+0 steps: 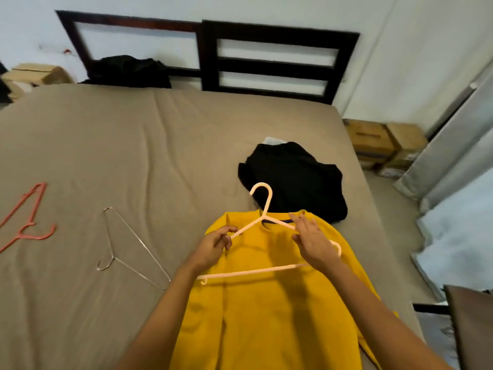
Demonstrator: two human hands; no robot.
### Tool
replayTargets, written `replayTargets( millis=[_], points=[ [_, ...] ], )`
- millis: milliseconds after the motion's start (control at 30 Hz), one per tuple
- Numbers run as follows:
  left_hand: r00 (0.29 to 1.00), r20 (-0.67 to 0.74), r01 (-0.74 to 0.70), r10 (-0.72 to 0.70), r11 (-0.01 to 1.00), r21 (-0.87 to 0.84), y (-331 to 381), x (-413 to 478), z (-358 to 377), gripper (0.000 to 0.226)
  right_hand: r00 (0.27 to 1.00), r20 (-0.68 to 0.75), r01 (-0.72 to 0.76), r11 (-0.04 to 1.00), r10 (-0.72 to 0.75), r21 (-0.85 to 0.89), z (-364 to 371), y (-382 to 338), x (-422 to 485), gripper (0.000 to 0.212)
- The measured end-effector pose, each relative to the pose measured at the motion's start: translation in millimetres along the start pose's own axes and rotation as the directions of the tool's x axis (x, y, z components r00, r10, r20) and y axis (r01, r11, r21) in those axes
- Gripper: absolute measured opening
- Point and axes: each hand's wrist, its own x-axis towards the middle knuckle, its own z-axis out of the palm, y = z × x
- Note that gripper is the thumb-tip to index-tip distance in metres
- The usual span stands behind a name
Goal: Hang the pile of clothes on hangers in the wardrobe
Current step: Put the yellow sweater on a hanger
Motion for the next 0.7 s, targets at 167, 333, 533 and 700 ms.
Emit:
replayTargets(
  millis=[167,333,533,700],
  points=[
    [0.998,-0.038,-0.057,0.059,0.997,0.051,3,44,28,0.018,0.996,0.067,-0.067,0.997,0.065,0.024,-8,55,2,0.018],
    [0.961,-0.277,0.082,-0.015,0.969,0.231,-4,86,59,0.029,0.986,-0.003,-0.166,0.985,0.167,0.039,-10,115,-4,0.016],
    [0.974,-0.076,0.224,-0.213,0.866,0.447,-17,128,103,0.047,0.999,0.006,-0.049,0.995,0.048,0.082,-23,131,0,0.021],
    [0.890,-0.285,0.432,-0.357,0.859,0.273,-20,149,131,0.043,0.999,0.047,-0.030,0.991,0.024,0.127,-45,149,-16,0.016]
  ],
)
